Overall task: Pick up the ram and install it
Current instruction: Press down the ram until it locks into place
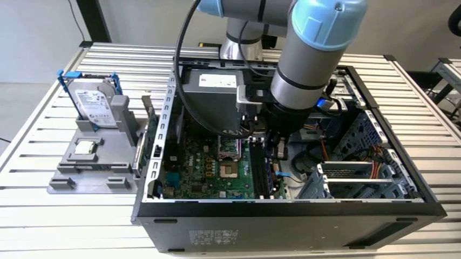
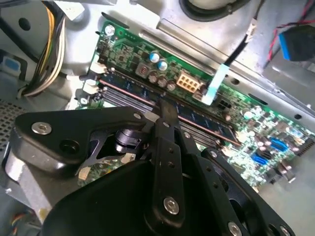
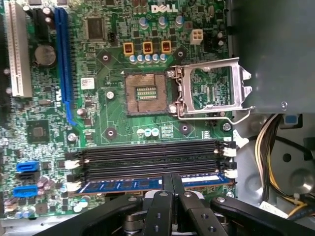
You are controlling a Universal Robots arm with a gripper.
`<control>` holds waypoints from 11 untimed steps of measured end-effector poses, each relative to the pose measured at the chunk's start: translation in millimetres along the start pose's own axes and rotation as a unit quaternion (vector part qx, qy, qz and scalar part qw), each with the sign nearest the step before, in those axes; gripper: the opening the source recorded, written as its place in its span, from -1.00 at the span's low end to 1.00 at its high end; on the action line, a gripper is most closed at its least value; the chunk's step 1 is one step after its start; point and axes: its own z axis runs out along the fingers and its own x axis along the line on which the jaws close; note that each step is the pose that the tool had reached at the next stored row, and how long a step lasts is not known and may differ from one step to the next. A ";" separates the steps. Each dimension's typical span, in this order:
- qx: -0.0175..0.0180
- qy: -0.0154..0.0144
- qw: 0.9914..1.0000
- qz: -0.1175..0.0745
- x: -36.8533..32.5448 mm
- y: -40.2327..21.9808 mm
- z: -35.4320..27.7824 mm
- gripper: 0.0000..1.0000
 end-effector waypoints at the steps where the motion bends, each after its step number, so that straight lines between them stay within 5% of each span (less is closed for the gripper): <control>1: 0.000 0.001 1.000 0.000 -0.9 0.1 1.5 -1.00; 7: 0.000 0.003 1.000 0.000 -4.8 0.1 8.3 -1.00; 9: 0.000 -0.002 1.000 0.000 -5.5 0.3 2.8 -1.00; 11: 0.000 0.000 1.000 0.000 -5.3 0.6 -6.9 -1.00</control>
